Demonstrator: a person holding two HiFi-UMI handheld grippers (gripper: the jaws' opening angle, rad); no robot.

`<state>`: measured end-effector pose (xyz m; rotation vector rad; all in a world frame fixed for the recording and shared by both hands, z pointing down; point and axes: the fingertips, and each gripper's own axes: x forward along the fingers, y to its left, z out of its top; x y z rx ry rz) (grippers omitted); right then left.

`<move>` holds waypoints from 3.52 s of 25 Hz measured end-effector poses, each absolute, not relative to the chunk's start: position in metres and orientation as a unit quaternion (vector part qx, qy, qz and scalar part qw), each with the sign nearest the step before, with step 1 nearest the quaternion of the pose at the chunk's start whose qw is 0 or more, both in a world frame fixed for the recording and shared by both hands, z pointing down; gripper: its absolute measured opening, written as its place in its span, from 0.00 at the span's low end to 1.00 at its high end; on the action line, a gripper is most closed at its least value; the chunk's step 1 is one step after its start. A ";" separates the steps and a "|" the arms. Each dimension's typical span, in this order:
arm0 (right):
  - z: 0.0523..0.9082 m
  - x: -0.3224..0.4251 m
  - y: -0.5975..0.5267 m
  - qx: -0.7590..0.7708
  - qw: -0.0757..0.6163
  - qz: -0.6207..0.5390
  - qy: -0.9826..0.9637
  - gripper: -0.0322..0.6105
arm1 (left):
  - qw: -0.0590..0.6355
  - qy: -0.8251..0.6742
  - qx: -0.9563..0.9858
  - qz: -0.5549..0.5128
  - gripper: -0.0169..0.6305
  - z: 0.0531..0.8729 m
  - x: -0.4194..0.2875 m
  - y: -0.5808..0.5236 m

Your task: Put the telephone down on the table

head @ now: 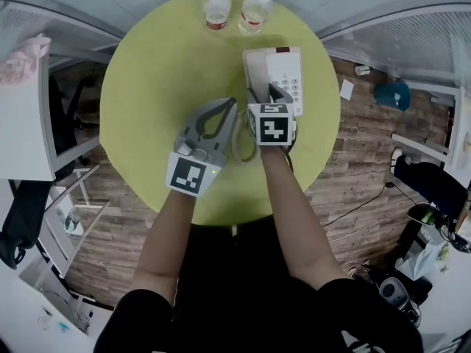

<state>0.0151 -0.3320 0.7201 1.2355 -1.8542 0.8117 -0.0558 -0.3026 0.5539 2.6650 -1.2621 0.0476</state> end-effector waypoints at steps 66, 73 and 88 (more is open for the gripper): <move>0.645 -0.138 -0.284 0.479 0.291 0.310 -0.768 0.39 | 0.056 -0.474 0.879 0.003 0.05 0.495 -0.224 -0.236; 0.660 -0.176 -0.278 0.463 0.297 0.315 -0.773 0.39 | 0.059 -0.485 0.872 0.003 0.05 0.506 -0.256 -0.232; 0.705 -0.229 -0.259 0.439 0.328 0.324 -0.771 0.39 | 0.076 -0.500 0.863 0.012 0.05 0.529 -0.302 -0.225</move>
